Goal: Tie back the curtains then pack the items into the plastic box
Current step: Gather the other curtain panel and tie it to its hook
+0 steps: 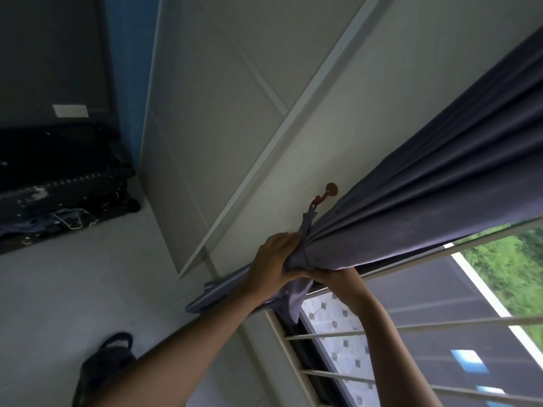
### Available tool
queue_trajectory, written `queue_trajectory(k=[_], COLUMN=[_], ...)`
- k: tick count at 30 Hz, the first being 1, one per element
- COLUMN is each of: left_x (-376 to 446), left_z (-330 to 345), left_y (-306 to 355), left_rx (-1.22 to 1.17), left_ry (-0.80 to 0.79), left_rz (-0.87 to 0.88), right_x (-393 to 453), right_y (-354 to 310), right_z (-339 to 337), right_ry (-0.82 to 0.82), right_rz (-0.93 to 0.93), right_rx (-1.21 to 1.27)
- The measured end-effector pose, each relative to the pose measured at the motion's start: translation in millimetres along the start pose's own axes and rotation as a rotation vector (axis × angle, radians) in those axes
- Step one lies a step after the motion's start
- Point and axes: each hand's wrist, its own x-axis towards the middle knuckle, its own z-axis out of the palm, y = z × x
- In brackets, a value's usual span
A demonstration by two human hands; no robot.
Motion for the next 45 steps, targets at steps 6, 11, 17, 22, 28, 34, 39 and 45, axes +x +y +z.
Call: queue_trajectory(k=[6, 11, 17, 22, 28, 34, 39, 45], left_x=[9, 11, 11, 19, 21, 14, 10, 15], left_z=[6, 13, 10, 10, 19, 18, 20, 45], left_y=[3, 0, -1, -3, -12, -27, -25, -16], left_rx=[-0.071, -0.134, -0.151, -0.009, 0.02, 0.054, 0.073, 0.058], left_ry=[-0.05, -0.016, -0.06, -0.112, -0.089, -0.087, -0.129, -0.069], left_rz=[0.066, 0.065, 0.038, 0.155, 0.15, 0.124, 0.121, -0.044], right_x=[-5, -3, 4, 1, 2, 3, 6, 11], right_y=[27, 32, 24, 26, 28, 32, 39, 38], right_z=[-1, -3, 0, -4, -9, -7, -2, 4], right_ry=[0.04, 0.063, 0.058, 0.133, 0.135, 0.14, 0.098, 0.071], right_rz=[0.067, 0.08, 0.201, 0.204, 0.146, 0.031, 0.074, 0.118], right_rx=[-0.076, -0.122, 0.111, 0.085, 0.029, 0.075, 0.09, 0.114])
